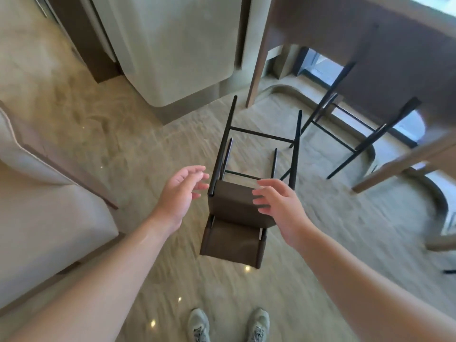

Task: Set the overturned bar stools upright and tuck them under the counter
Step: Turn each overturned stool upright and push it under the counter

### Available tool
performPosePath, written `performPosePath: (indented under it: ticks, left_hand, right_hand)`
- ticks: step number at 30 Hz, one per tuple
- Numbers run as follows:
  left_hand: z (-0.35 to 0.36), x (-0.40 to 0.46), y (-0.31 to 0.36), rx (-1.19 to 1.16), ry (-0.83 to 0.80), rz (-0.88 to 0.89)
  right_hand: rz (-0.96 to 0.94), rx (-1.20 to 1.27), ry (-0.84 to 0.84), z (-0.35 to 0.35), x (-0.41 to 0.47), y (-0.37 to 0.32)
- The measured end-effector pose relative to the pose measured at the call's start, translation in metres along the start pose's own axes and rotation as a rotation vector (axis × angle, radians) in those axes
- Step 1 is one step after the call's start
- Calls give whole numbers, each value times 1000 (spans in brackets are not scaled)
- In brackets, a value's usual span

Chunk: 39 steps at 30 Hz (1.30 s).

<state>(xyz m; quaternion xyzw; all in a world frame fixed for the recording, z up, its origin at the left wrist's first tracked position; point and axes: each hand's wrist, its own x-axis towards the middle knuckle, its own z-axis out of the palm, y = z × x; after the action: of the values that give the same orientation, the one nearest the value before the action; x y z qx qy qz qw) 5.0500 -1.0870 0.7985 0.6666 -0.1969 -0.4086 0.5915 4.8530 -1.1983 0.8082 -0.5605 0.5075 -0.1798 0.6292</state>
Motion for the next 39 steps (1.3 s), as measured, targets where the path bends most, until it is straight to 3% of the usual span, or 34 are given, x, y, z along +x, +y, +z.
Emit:
performPosePath:
  ticks: [7,10,15,20,25,31,36,39]
  left_hand:
    - [45,47,-110,82,-19,-88]
    - [63,73,-197,125,-27,-128]
    - [88,128,-396,209,-33,-216]
    - [96,187,-566,327,-42,-206]
    - [88,234,-695,552,-127,-167]
    - [67,241,-788,1092,-347,89]
    - [63,222,-826,1434,-575,158]
    - [66,222,-844,1613,-624,264]
  right_hand:
    - [86,16,-3,-10,67,114]
    - [119,-11,13,-11,108,196]
    - [172,-122,5,-6,190,384]
    - [163,-234,-22,-4,271,548]
    - [117,-441,-91,-2,330,669]
    - [-6,-812,-247,-5,353,753]
    - [-81,-1080,-349,-2,340,780]
    - [-168,-1209,-409,3,338,790]
